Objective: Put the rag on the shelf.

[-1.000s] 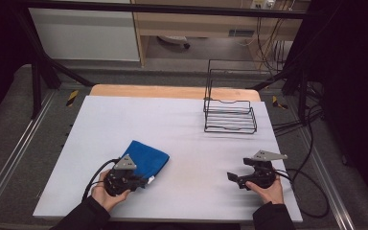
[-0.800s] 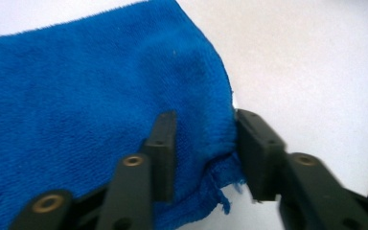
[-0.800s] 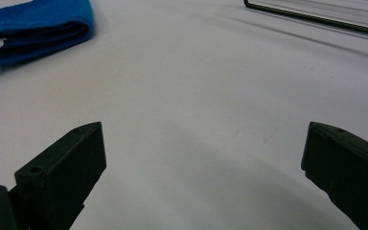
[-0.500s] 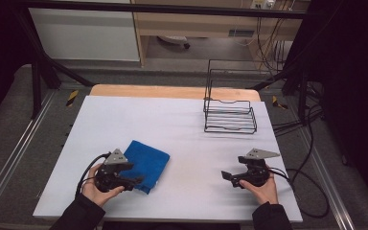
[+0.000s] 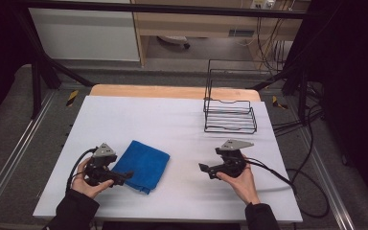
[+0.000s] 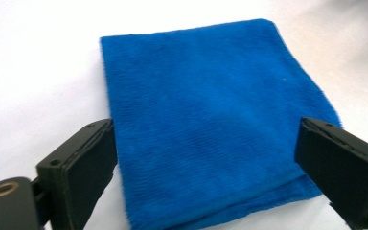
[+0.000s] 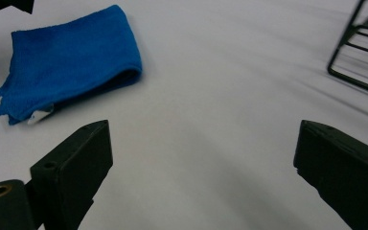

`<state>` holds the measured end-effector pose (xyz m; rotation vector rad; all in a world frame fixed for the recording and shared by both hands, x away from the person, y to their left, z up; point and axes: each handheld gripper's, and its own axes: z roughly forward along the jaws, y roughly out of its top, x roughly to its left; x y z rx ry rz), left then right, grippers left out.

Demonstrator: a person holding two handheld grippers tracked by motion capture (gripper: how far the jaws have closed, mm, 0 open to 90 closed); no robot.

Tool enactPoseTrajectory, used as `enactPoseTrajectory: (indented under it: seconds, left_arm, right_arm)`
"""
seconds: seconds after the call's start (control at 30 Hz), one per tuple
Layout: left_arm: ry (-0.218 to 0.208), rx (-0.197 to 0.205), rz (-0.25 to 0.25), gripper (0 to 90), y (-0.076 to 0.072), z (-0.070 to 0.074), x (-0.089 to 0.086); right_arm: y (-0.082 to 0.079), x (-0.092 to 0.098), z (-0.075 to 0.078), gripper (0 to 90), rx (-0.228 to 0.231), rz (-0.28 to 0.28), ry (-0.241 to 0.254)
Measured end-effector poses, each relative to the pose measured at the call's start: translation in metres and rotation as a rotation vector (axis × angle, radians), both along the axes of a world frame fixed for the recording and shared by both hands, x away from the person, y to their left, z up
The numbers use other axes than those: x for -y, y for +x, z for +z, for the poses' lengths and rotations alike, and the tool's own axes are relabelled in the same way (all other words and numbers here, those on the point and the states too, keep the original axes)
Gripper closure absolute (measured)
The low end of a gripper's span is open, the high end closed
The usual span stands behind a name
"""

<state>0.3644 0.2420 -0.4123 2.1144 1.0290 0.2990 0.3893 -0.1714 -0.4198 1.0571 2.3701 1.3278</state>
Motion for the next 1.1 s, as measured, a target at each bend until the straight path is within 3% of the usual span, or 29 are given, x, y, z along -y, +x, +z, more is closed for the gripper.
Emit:
enactPoseTrajectory:
  seconds: [0.3, 0.5, 0.6, 0.93, 1.1]
  left_arm:
    - [-0.015, 0.013, 0.032, 6.4, 0.005, -0.002, -0.014]
    - [-0.026, 0.017, 0.053, 7.4, 0.008, -0.003, -0.020]
    - [-0.028, 0.018, 0.057, 7.6, 0.009, -0.004, -0.023]
    - [-0.028, 0.023, 0.056, 9.1, 0.010, -0.005, -0.023]
    - [-0.026, 0.023, 0.056, 9.6, 0.010, -0.006, -0.023]
  right_arm:
    - [0.031, -0.067, 0.004, 17.7, -0.013, 0.054, -0.028]
    - [0.048, -0.101, -0.006, 31.5, -0.048, 0.100, -0.058]
    - [0.058, -0.121, -0.016, 42.5, -0.073, 0.137, -0.082]
    - [0.066, -0.135, -0.027, 69.0, -0.123, 0.189, -0.125]
    - [0.066, -0.136, -0.029, 79.1, -0.158, 0.200, -0.115]
